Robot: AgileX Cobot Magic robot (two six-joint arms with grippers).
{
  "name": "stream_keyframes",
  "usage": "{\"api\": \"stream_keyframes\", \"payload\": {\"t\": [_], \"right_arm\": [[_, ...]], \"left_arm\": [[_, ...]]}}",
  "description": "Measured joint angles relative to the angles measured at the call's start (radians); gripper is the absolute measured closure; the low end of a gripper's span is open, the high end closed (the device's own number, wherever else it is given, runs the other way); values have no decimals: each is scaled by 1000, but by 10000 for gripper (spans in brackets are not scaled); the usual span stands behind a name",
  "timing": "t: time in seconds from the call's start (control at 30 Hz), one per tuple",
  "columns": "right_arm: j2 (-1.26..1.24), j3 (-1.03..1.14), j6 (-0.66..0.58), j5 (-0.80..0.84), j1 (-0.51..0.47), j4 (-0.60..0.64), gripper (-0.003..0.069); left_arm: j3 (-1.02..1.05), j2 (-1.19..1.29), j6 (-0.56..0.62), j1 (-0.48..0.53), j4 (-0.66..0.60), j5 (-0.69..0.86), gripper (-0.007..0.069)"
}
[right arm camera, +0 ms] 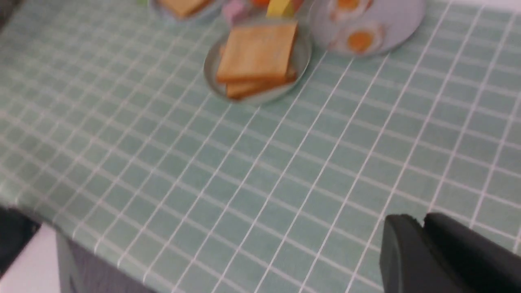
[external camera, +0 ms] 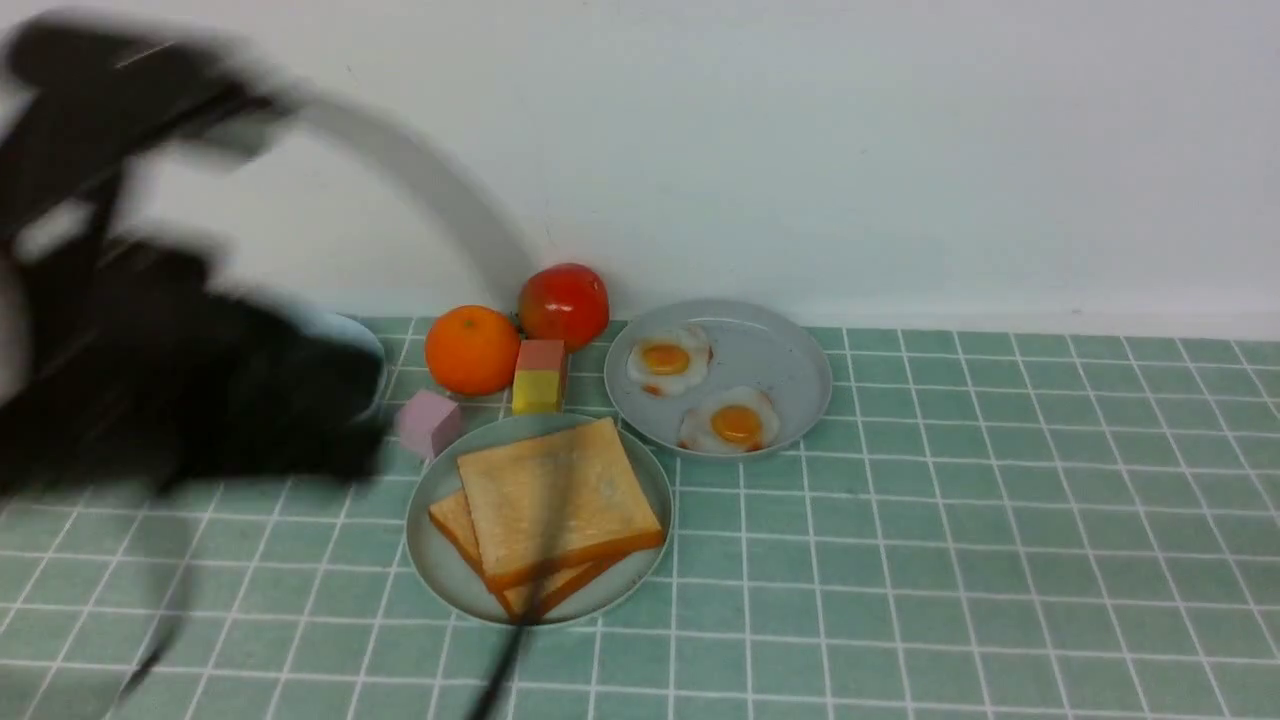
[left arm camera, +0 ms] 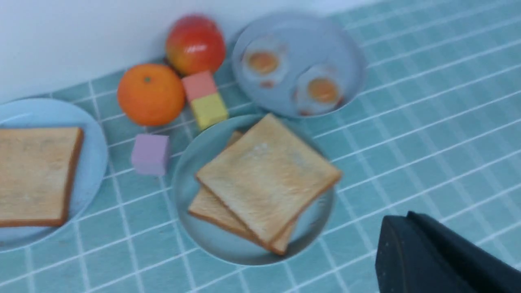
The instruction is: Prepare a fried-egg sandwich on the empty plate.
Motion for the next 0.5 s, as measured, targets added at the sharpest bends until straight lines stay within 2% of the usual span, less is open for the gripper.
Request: {"api": "stream_keyframes", "payload": {"t": [0.07,0.1,0.17,0.27,0.33,0.5], "right_arm": [[-70,33,32,1,0,-29,584],[-83,37,35,1,0,-35,586],[-145,105,72,2,0,-61,624],[-200,215,124,-19,0,-72,670],[-209,269,146,-54,0,-72,672],[-208,453,185,-299,0,-74,671]], "left_arm": [[160,-168,-1,0,-26,-117,638],[192,-186,-1,0,-28,-129,638],[350,-360,-1,0,-42,-259,638],[516,-562,-18,0,-47,-345,638],[559,-633,-24,0,-47,-362,638],[678,-823,-31,0,-47,-356,638]]}}
